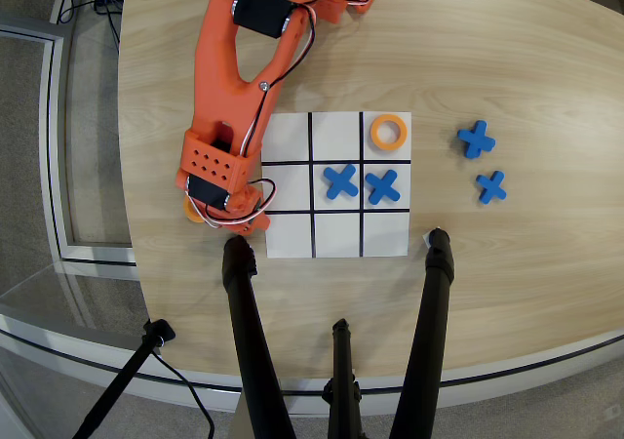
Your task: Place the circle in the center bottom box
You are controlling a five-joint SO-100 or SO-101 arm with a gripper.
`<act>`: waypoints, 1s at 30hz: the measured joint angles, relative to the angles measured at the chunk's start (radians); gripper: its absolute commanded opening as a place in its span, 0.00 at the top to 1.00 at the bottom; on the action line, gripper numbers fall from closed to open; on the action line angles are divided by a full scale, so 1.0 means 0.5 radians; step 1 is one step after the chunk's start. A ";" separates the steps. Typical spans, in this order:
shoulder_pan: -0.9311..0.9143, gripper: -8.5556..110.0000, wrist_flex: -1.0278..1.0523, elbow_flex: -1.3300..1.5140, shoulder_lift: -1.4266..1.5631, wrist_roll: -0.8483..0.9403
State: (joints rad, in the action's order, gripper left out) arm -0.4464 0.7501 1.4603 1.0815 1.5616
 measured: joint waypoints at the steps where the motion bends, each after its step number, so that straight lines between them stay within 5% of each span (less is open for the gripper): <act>1: 0.000 0.71 0.006 0.000 -0.006 0.000; 30: -0.012 0.74 0.463 -0.077 -0.003 -0.003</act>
State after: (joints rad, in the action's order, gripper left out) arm -0.4525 0.9817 1.4220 1.0799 1.5601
